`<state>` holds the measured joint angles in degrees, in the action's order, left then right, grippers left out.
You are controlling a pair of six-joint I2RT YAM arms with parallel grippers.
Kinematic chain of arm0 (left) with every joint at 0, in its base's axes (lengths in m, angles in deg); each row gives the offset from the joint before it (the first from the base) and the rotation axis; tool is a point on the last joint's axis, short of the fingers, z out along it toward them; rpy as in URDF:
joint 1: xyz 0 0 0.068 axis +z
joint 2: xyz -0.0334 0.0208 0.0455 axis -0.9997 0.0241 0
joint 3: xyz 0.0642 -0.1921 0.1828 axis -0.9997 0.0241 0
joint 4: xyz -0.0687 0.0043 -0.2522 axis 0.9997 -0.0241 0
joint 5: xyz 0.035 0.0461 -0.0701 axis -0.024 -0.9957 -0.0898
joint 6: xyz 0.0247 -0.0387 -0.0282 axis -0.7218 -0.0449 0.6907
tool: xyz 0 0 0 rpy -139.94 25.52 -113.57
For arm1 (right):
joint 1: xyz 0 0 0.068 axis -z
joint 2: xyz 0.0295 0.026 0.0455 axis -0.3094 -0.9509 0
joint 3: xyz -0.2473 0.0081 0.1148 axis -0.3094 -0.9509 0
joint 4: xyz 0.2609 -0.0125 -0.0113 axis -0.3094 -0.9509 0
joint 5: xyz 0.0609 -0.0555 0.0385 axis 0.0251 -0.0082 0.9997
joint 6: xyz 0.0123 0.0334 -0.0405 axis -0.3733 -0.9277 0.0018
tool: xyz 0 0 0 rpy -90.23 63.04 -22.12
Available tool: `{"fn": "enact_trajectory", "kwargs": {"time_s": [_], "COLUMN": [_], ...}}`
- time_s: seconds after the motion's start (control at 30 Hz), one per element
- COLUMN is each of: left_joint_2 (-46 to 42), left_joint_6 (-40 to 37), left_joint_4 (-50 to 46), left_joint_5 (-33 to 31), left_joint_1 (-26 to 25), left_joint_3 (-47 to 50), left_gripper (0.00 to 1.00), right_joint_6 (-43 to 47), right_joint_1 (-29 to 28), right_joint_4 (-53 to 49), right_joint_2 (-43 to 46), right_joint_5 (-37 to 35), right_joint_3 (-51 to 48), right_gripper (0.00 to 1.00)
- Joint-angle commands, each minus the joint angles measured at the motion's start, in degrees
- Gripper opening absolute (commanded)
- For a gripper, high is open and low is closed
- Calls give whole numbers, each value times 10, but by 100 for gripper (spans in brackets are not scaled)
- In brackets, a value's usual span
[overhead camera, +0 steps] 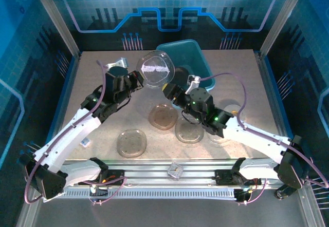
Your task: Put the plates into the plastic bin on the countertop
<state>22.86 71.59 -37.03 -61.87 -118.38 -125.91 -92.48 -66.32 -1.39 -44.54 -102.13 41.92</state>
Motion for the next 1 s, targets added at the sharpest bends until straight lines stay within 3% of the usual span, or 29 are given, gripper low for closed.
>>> {"fn": "enact_trajectory", "kwargs": {"time_s": [0.0, 0.27, 0.97], "left_joint_2": [-7, -3, 11], "left_joint_6": [10, 3, -25], "left_joint_4": [28, 48, 51], "left_joint_5": [-23, -55, -80], "left_joint_1": [-17, -54, -85], "left_joint_3": [4, 9, -4], "left_gripper": [0, 0, 0], "right_joint_6": [-15, -30, -87], "right_joint_1": [14, 32, 48], "right_joint_4": [39, 56, 111], "right_joint_2": [1, 2, -27], "right_joint_5": [-9, 0, 31], "right_joint_3": [-7, -31, -39], "right_gripper": [54, 41, 8]}}
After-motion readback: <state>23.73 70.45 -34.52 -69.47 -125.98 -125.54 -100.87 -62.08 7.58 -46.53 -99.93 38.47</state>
